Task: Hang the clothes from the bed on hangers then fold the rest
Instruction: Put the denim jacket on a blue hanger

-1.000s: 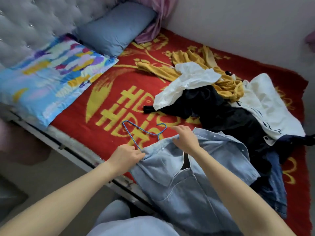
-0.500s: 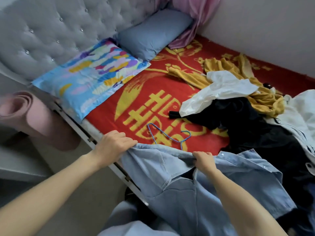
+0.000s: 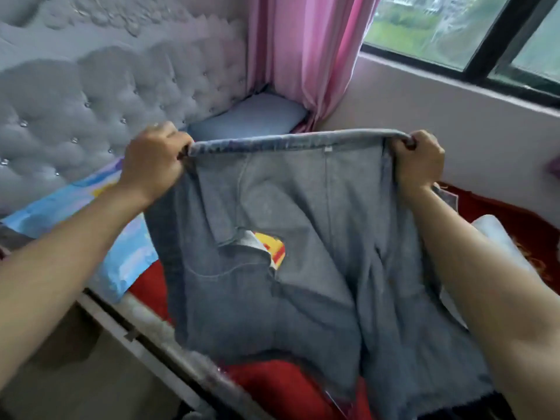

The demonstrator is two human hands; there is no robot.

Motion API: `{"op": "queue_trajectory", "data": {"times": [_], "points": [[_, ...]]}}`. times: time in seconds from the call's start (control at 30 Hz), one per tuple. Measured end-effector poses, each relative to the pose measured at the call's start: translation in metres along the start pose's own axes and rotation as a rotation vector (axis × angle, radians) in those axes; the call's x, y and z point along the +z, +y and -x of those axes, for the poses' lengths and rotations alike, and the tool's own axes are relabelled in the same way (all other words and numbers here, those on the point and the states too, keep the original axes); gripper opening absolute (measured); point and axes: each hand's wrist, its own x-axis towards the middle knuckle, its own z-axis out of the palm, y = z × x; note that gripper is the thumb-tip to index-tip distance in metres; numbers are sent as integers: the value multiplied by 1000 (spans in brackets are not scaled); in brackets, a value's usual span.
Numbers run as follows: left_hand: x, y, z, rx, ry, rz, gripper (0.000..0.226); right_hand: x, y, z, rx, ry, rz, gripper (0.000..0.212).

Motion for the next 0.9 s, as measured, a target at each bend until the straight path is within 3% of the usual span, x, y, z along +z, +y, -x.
{"op": "queue_trajectory", "data": {"times": [0.13, 0.23, 0.37, 0.43, 0.57, 0.63, 0.77, 0.9], "points": [[-38, -94, -61, -110, 191, -47, 28, 3, -123, -54, -73, 100, -82, 37], [-53, -152, -77, -121, 220, -76, 26, 19, -186, -68, -101, 131, -88, 39], [-39, -188, -65, -213, 150, -68, 25, 70, -205, -41, -134, 69, -161, 39], [-18, -202, -47, -256, 81, -85, 33, 107, -190, -16, -126, -25, -178, 28], [27, -214, 8, -211, -145, -128, 19, 180, -140, 61, 60, -374, -26, 22], [51, -212, 41, -159, -416, -148, 24, 208, -113, 107, 192, -551, 22, 27], [88, -203, 97, -54, -872, -253, 28, 238, -67, 182, 388, -744, 84, 29], [102, -187, 128, -18, -1018, -319, 44, 238, -37, 220, 370, -881, 192, 28]]}}
